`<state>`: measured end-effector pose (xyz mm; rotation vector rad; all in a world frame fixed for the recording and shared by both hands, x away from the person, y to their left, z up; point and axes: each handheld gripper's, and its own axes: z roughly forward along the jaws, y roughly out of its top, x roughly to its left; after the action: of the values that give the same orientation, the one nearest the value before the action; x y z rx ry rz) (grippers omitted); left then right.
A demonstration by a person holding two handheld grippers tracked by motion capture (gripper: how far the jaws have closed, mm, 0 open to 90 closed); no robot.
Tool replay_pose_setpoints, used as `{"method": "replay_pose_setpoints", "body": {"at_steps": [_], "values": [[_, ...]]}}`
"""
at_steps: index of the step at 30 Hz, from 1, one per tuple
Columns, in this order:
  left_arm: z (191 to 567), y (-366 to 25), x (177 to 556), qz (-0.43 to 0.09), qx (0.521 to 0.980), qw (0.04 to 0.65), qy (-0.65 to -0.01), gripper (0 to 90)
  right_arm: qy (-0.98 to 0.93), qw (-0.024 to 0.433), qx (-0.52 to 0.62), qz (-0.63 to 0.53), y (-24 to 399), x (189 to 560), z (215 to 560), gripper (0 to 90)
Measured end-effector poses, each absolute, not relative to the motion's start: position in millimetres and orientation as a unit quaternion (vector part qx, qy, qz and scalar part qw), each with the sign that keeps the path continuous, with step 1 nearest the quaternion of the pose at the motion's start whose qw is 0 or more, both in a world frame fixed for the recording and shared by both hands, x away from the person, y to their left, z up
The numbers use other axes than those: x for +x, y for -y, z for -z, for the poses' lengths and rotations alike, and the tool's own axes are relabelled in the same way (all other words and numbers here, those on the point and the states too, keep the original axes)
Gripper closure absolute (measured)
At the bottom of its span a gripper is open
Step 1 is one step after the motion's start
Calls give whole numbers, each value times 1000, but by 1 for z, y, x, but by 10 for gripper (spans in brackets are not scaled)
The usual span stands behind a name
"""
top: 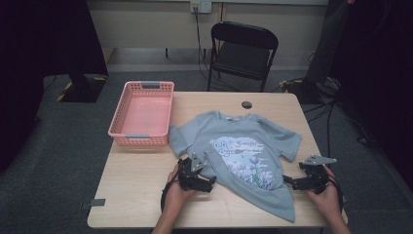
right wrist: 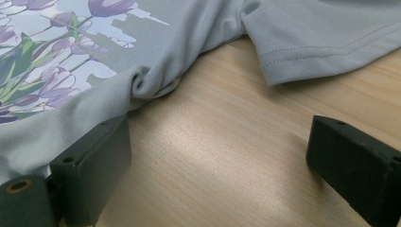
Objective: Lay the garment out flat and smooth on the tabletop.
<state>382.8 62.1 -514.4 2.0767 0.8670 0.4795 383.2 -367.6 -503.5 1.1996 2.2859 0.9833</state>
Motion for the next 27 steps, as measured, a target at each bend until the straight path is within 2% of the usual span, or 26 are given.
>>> {"method": "replay_pose_setpoints", "body": {"at_steps": [15,27], "values": [[511,-61,379,-199,827,400,-342,6,-811,189,429,-350,368,383,503,64],[482,-66,383,-171,804,449,-350,46,-811,189,430,-349,368,383,503,65]]}}
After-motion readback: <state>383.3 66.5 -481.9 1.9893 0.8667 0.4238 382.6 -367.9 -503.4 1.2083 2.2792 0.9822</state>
